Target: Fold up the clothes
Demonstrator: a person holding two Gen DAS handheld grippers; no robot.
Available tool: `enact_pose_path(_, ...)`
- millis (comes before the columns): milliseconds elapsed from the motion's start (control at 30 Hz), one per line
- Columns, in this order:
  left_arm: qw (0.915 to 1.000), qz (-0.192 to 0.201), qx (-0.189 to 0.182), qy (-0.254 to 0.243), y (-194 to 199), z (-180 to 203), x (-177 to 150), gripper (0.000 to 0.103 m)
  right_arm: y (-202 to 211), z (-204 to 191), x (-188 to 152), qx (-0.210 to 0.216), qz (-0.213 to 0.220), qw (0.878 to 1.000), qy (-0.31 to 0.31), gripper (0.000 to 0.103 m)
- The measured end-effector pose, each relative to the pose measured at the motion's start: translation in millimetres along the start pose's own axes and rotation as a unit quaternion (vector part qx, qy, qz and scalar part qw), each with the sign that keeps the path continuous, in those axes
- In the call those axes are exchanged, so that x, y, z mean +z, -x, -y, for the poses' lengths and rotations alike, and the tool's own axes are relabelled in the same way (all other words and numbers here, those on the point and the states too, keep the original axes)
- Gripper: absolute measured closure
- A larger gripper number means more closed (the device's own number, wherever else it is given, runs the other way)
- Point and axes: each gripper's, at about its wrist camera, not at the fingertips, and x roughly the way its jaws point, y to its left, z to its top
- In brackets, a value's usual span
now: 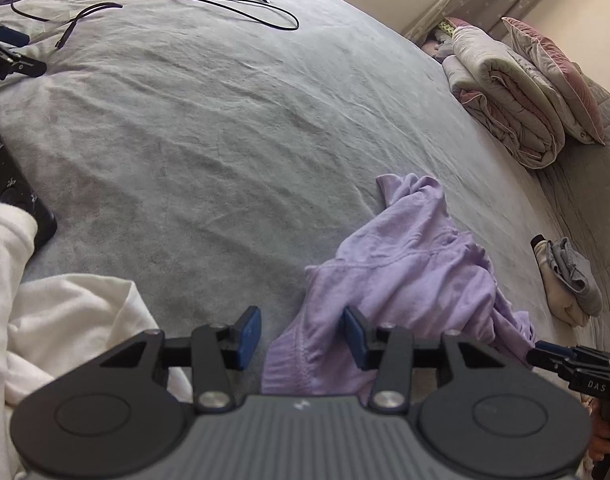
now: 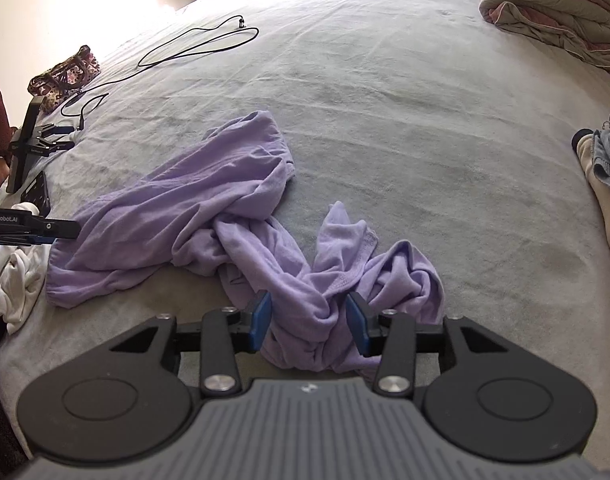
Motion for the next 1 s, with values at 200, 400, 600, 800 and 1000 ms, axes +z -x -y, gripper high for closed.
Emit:
enact_pose_path(200, 1.0000, -0.002, 0.000, -0.002, -15, 5, 10, 0.066, -21, -1, 29, 0.031, 0.015, 0.999, -0.024, 0.057)
enact_pose_path(400, 0.9999, 0.007, -0.007, -0.011, -11, 6, 6, 0.090, -59, 5, 56, 0.074, 0.017, 0.993, -0.089, 0.057)
enact_pose_path(600, 0.9989, 0.026, -0.009, -0.036, 1, 16, 3, 0.096, -73, 5, 58, 0.074, 0.010, 0.991, -0.113, 0.096)
enact_pose_path(800, 0.9960, 0.044, -0.032, -0.071, 25, 35, -4, 0.096, -34, 3, 49, 0.066, 0.047, 0.992, -0.101, 0.098)
enact_pose_path(1000, 0.9893, 0.049, -0.062, -0.123, 55, 65, -30, 0.099, 13, 1, 19, 0.048, 0.068, 0.993, -0.080, 0.098)
